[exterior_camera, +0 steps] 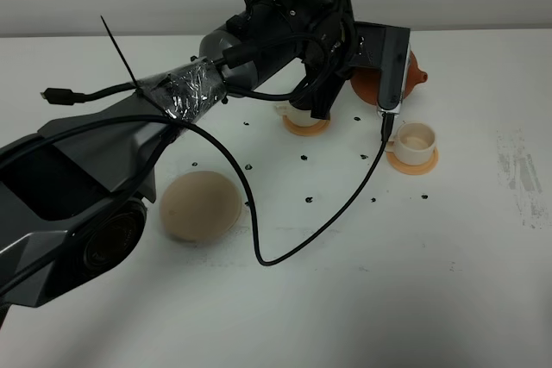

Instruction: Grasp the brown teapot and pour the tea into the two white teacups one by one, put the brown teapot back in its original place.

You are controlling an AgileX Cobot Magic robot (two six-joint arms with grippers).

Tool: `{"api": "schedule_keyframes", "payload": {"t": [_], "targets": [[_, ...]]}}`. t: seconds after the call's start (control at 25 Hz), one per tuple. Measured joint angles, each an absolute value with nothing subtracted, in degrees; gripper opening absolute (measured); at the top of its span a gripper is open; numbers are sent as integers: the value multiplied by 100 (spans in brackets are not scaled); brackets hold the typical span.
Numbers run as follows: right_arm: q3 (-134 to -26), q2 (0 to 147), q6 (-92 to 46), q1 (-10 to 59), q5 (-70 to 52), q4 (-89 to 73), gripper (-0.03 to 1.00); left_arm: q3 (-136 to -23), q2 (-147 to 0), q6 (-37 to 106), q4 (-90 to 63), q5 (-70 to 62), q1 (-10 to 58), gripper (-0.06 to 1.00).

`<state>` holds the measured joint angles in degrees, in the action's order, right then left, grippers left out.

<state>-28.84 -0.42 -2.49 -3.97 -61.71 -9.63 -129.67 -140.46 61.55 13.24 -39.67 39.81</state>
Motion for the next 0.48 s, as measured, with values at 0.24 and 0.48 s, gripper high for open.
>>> {"api": "schedule_keyframes", "payload": {"t": [0.24,0.48], "targets": [[-2884,-42,-249,-397,-6171,-963,38,-12994,-14049,6554,1793,-3961,4040,12],[-2884,-42,-249,-397,-6171,-963,38,-13005,-14146,6906,2163,-3961,4051,12]]}}
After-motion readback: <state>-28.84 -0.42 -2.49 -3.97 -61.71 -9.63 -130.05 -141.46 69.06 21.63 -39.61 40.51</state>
